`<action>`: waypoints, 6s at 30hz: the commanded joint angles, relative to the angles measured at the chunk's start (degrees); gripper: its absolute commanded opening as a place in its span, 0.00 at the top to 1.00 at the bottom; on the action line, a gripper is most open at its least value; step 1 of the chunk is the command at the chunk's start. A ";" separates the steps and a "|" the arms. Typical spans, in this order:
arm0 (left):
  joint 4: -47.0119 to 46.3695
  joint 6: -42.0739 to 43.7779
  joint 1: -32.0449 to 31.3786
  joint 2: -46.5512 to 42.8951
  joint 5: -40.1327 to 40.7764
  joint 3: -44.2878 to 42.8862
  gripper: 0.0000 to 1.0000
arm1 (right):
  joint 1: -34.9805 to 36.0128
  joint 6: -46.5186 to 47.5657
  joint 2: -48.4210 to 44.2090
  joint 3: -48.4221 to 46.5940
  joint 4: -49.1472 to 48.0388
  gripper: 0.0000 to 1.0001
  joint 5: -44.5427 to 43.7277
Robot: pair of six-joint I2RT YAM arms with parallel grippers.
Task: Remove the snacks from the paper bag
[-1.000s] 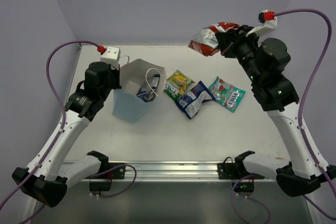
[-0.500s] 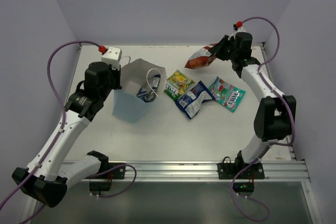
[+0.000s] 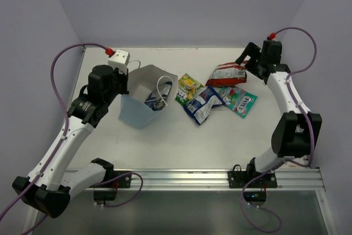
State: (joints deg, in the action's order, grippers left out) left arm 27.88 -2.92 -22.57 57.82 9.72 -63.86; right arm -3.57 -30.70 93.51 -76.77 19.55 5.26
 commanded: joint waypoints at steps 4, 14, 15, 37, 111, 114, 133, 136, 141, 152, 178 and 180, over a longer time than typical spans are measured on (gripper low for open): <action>-7.14 2.65 -0.02 -1.14 -0.40 -1.36 1.00 | 13.55 4.94 -16.60 -6.19 9.89 0.01 -7.20; -8.80 6.70 -0.02 -1.13 -2.32 -2.15 1.00 | 40.12 7.93 -11.90 -19.71 5.85 0.12 2.82; -8.98 7.31 -0.02 -1.31 -2.68 -2.06 1.00 | 41.18 8.37 -10.21 -21.30 6.55 0.15 3.87; -11.97 10.04 -0.02 -3.07 -3.12 0.40 1.00 | 58.42 8.81 -7.91 -3.64 10.94 0.66 1.69; -9.60 -2.27 -0.11 -4.83 -1.10 2.16 1.00 | 54.99 -4.10 0.88 -19.21 17.01 0.54 -6.67; -9.69 -2.09 -0.11 -4.56 -0.93 1.89 1.00 | 55.34 -4.81 0.27 -16.05 16.31 0.55 -6.22; -9.69 -1.30 -0.11 -4.56 0.39 1.54 1.00 | 55.43 -0.59 -3.69 -22.64 22.81 0.53 4.30; -9.69 -1.48 -0.11 -4.21 0.83 1.19 1.00 | 55.43 0.55 -4.74 -19.05 22.99 0.52 7.83; -9.69 -1.65 -0.11 -3.77 1.71 0.49 1.00 | 56.13 5.03 -7.81 -13.67 24.12 0.52 15.04; -8.63 -2.09 -0.11 -3.07 5.05 -0.83 1.00 | 56.40 21.11 -16.17 -3.48 26.42 0.37 19.18; -8.54 1.95 -0.11 -3.77 0.39 -2.06 1.00 | 56.83 -1.53 -1.32 -28.17 14.64 0.41 -6.56; -8.54 1.43 -0.11 -3.77 0.48 -1.98 1.00 | 57.71 -3.92 0.35 -27.21 15.34 0.40 -7.71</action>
State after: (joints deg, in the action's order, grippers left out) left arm 25.12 -1.72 -22.63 55.51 9.63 -61.63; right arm 52.88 -26.92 93.14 -104.62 36.75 0.82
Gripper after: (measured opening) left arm 0.030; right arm 0.598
